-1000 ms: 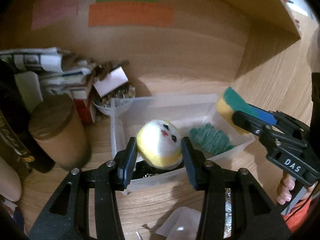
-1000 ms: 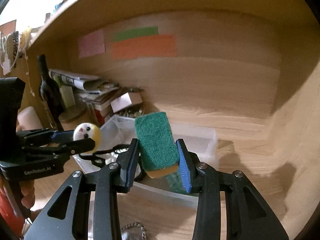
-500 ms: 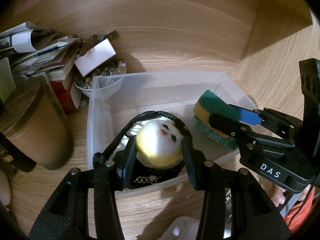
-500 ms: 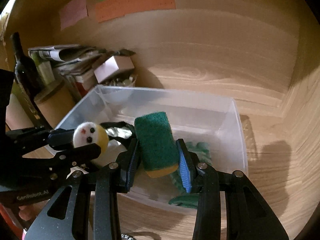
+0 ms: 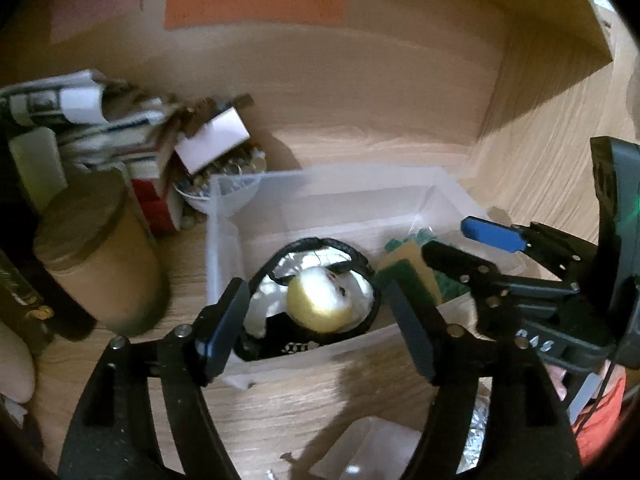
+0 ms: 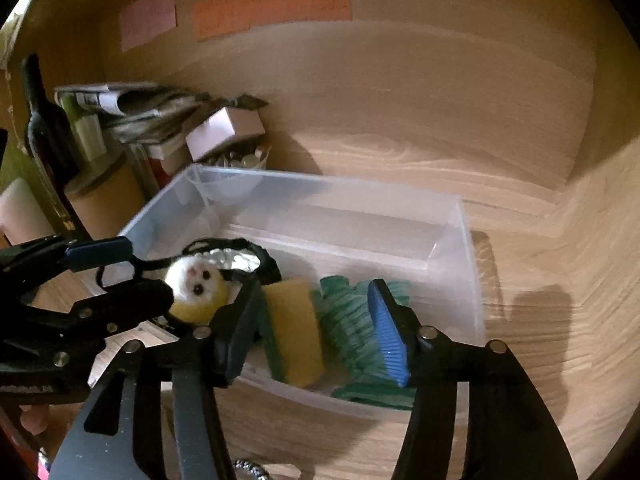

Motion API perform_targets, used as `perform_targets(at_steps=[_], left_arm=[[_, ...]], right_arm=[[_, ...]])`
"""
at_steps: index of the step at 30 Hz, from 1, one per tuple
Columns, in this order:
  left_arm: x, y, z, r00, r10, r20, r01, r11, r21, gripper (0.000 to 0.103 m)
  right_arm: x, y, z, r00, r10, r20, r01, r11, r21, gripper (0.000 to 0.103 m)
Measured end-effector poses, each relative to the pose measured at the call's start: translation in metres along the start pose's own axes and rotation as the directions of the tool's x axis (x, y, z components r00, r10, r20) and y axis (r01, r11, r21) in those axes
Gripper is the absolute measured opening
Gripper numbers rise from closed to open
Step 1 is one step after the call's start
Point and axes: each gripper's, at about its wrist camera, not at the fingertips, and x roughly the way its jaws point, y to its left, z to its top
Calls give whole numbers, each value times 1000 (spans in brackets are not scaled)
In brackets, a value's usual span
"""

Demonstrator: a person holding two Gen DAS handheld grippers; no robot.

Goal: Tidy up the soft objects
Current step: 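Open both tools and withdraw them from the box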

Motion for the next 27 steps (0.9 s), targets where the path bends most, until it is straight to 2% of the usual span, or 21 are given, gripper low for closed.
perform_targets(at_steps=[2, 5, 10, 12, 16, 22, 27], left_arm=[[-10, 2, 1, 1000, 4, 22, -4, 1000, -4, 87], [-30, 2, -1, 998, 22, 65, -21, 1000, -11, 97], [-56, -1, -12, 995, 33, 95, -33, 999, -4, 100], [-64, -2, -18, 994, 33, 103, -33, 999, -3, 101], [-77, -5, -35, 995, 28, 98, -27, 1000, -6, 102], [-82, -13, -65, 999, 3, 53, -3, 1000, -9, 102], [-77, -17, -94, 1000, 0, 1, 0, 999, -38, 102]], right_arm=[[-13, -2, 2, 1000, 7, 27, -8, 1000, 5, 54], [-32, -4, 3, 997, 13, 75, -14, 1000, 12, 63], [-68, -2, -3, 989, 18, 148, -18, 1000, -1, 70], [-80, -1, -9, 986, 25, 164, -24, 1000, -10, 74], [-98, 3, -24, 984, 22, 178, -17, 999, -35, 76], [-102, 7, -52, 989, 32, 142, -25, 998, -51, 76], [-95, 12, -76, 995, 72, 76, -70, 997, -33, 76]])
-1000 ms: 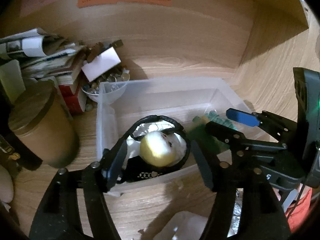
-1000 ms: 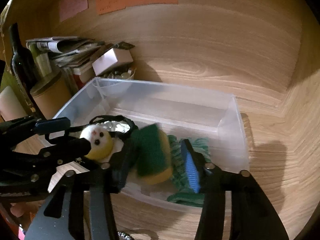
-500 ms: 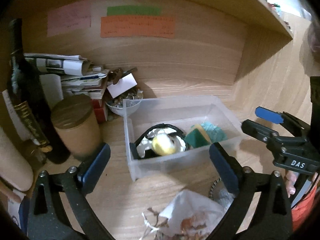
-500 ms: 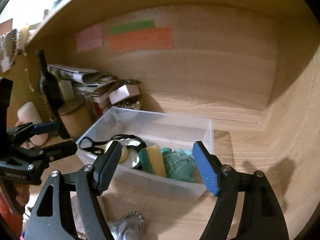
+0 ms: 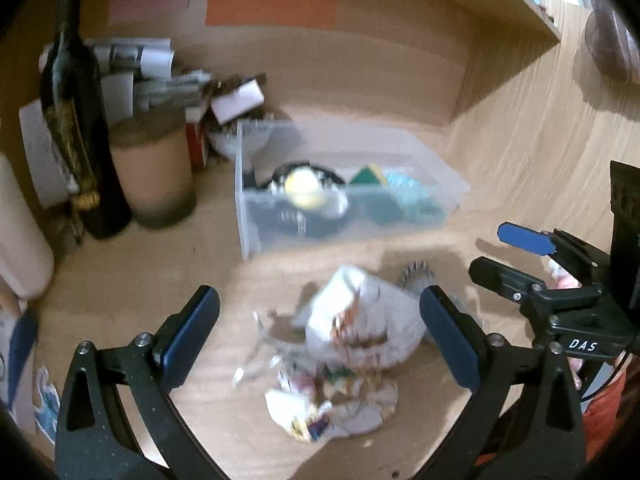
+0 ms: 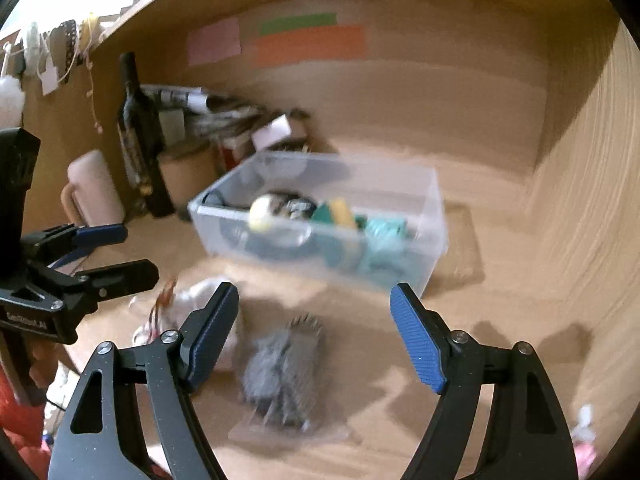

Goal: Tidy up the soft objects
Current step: 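Open both tools and withdraw them from the box, then grasp the white drawstring bag with the left tool while the right tool grasps the grey bagged item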

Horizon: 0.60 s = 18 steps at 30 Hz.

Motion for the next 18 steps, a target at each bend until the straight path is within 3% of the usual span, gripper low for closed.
perform_targets(at_steps=[11, 15, 18], left_arm=[[30, -8, -40, 991, -14, -132, 13, 1000, -10, 102], [40, -14, -40, 991, 6, -131, -4, 1000, 19, 102], [45, -17, -36, 993, 10, -115, -7, 1000, 23, 102]], right_arm=[[22, 8, -45, 990, 34, -135, -31, 999, 23, 76], [26, 8, -50, 988, 36, -153, -34, 999, 20, 66], [27, 8, -51, 986, 45, -160, -42, 999, 19, 51]])
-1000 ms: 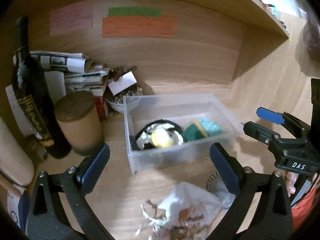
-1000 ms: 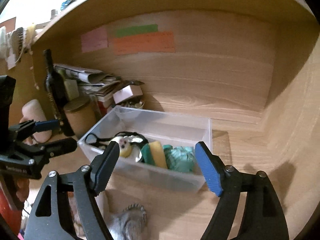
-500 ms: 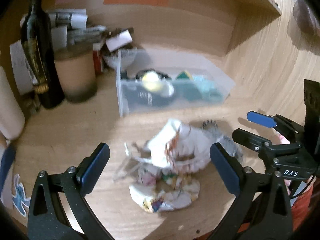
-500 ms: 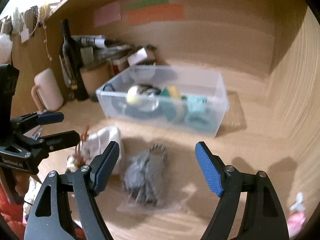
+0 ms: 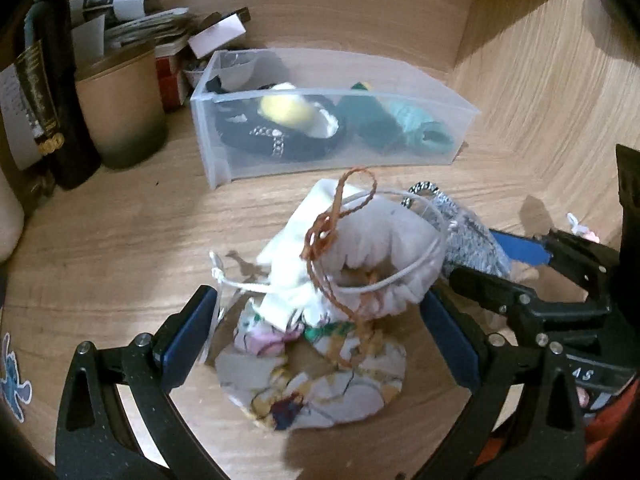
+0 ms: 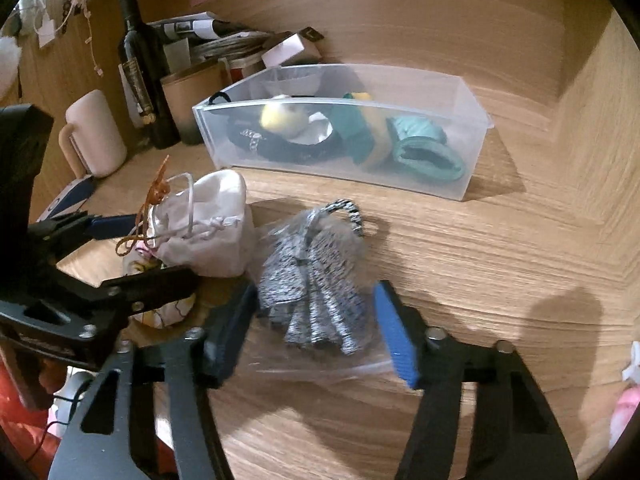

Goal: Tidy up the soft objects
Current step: 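Grasp the white drawstring bag with the left tool while the right tool grasps the grey bagged item, then lower both held items into the clear box and open both tools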

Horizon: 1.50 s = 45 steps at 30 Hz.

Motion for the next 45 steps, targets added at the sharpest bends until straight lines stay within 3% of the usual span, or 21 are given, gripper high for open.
perform_targets(at_steps=[1, 4, 10, 13, 21, 32, 39, 45], left_arm=[[1, 0, 2, 1000, 1, 9, -1, 1000, -7, 100], [3, -1, 4, 1000, -23, 8, 23, 1000, -13, 74], [0, -1, 8, 999, -20, 34, 20, 1000, -5, 39], [-5, 1, 11, 999, -28, 46, 28, 1000, -5, 30], [-33, 8, 26, 992, -26, 125, 27, 1000, -8, 26], [-78, 12, 63, 964, -69, 255, 66, 998, 22, 26], [-63, 10, 88, 966, -111, 233, 106, 994, 33, 26], [-31, 5, 111, 970, -135, 201, 133, 991, 23, 26]], right_arm=[[0, 0, 0, 1000, 0, 2, 0, 1000, 0, 49], [-2, -1, 0, 1000, -4, 13, 3, 1000, 1, 41], [-11, -4, 4, 999, -16, 49, 16, 1000, 6, 29], [-16, -8, 7, 997, -24, 69, 23, 1000, 12, 28], [-38, -13, 22, 988, -49, 148, 46, 999, 22, 28], [-60, -19, 55, 961, -85, 262, 83, 996, 17, 28], [-63, -23, 75, 946, -88, 311, 85, 996, 23, 28], [-49, -29, 90, 946, -106, 305, 101, 994, 35, 28]])
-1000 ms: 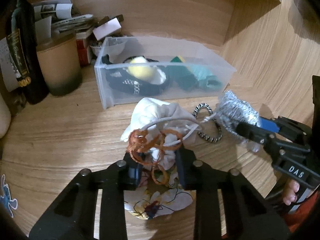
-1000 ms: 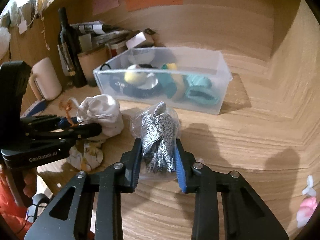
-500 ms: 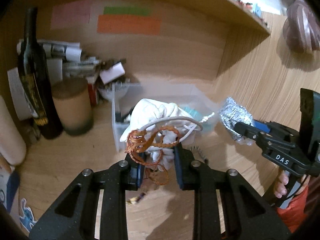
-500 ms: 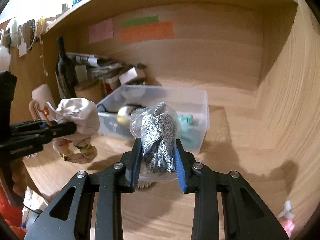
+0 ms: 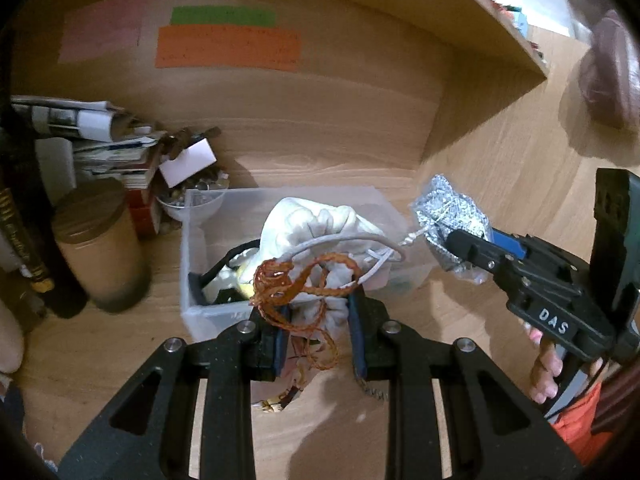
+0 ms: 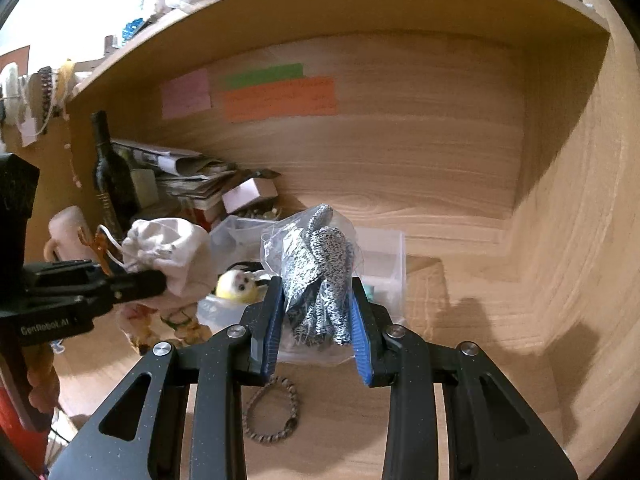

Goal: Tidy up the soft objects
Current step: 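Lower both held items into the clear box and open both tools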

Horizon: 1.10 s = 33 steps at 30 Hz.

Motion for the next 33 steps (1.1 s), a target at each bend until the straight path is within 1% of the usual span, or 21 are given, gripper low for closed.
perform_targets(at_steps=[3, 7, 11, 14, 18, 19, 21, 22, 23, 24, 25, 26, 29, 31, 33], left_arm=[[16, 2, 6, 1000, -12, -12, 12, 1000, -8, 26], [44, 7, 11, 997, -32, -77, 29, 999, -33, 26], [64, 10, 15, 995, -3, -104, 0, 1000, -29, 27], [75, 12, 18, 993, 9, -118, -12, 999, -32, 27], [87, 14, 16, 990, 21, -138, -25, 999, -34, 28], [88, 14, 14, 990, 26, -141, -32, 999, -35, 29], [90, 14, 13, 989, 36, -144, -42, 999, -34, 38], [89, 14, 12, 989, 40, -143, -45, 998, -32, 44], [89, 14, 11, 989, 47, -141, -51, 998, -28, 53], [89, 14, 11, 989, 57, -138, -61, 998, -22, 58], [88, 14, 11, 989, 68, -131, -71, 997, -16, 66], [86, 14, 10, 990, 73, -125, -75, 997, -12, 69], [85, 14, 9, 990, 68, -126, -70, 998, -9, 69], [83, 15, 9, 990, 61, -127, -63, 998, -16, 69], [78, 14, 8, 991, 60, -124, -62, 998, -15, 70]], right_arm=[[10, -4, 2, 1000, -6, -15, 7, 1000, 5, 28], [29, -11, 3, 999, -11, -53, 12, 1000, 10, 28], [46, -16, 3, 995, -23, -93, 24, 1000, 2, 28], [58, -19, 3, 992, -37, -117, 36, 999, -4, 28], [73, -23, 2, 988, -35, -149, 37, 999, 12, 28], [77, -24, 1, 987, -32, -158, 35, 999, 15, 28], [83, -23, 0, 985, -30, -173, 34, 999, 17, 28], [87, -22, -1, 983, -31, -183, 34, 999, 15, 28], [89, -22, -1, 982, -31, -188, 34, 999, 13, 28], [92, -21, -2, 980, -32, -195, 34, 999, 11, 29], [95, -20, -3, 979, -31, -202, 33, 999, 7, 30], [96, -19, -3, 978, -32, -207, 34, 999, 3, 30], [100, -17, -5, 974, -46, -223, 45, 999, -12, 31], [99, -17, -6, 972, -44, -230, 42, 999, -11, 34], [98, -17, -5, 973, -44, -228, 43, 999, -10, 46]])
